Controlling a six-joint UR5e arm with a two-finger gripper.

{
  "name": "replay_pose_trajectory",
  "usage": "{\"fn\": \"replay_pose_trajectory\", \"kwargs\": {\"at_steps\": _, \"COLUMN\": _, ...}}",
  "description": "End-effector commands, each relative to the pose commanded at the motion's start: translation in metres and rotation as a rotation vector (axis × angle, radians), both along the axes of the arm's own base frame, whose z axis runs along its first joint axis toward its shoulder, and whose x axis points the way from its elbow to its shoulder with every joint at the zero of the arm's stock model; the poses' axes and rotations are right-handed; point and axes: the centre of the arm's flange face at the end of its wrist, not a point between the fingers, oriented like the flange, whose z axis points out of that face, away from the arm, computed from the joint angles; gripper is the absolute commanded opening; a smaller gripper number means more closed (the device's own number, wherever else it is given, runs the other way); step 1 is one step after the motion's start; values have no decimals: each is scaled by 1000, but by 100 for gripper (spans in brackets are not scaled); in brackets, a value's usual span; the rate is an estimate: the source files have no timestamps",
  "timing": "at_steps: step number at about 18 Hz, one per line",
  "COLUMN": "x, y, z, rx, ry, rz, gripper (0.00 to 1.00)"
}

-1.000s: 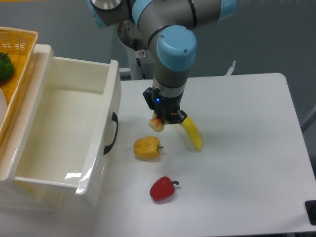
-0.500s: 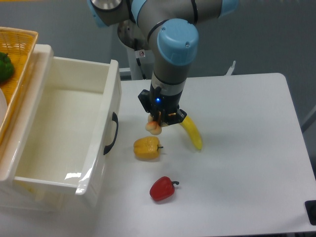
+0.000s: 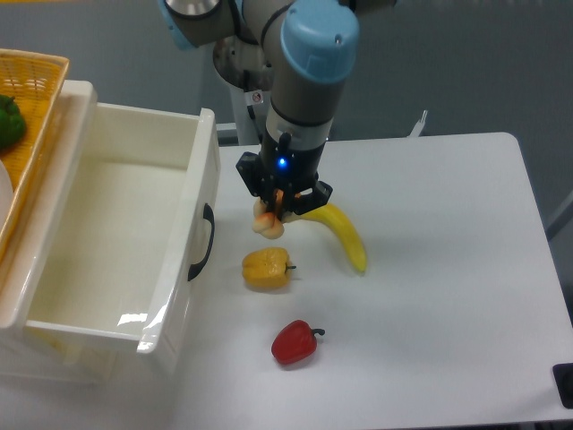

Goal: Place the round bread in the upper white drawer
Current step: 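Lift the bread roll and carry it over the open white drawer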

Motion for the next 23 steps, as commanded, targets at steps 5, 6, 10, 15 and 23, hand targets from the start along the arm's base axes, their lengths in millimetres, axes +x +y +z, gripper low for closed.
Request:
{"fn": "replay_pose_trajectory", "kwargs": {"at_steps": 5, "x": 24, "y": -11, "z": 24, "rx": 49, "ry": -56, "rz": 127, "gripper": 24}}
{"fn": "replay_pose_trajectory", "kwargs": {"at_steps": 6, "x": 31, "y": -15, "z": 30, "rx": 59, "ry": -53, "rz": 126, "gripper": 26}}
{"fn": "replay_pose_trajectory", "kwargs": {"at_steps": 10, "x": 53, "y": -21, "z": 40, "rx": 117, "ry": -89, "rz": 109, "gripper": 32}}
{"fn": "replay_pose_trajectory", "kwargs": {"at_steps": 15, "x": 73, "y": -12, "z": 45, "rx": 161, "ry": -131, "rz": 77, "gripper": 40}}
{"fn": "replay_pose_trajectory", "kwargs": {"at_steps": 23, "x": 101, "y": 25, "z": 15, "rx": 111, "ry": -179, "rz": -5, "gripper": 43}}
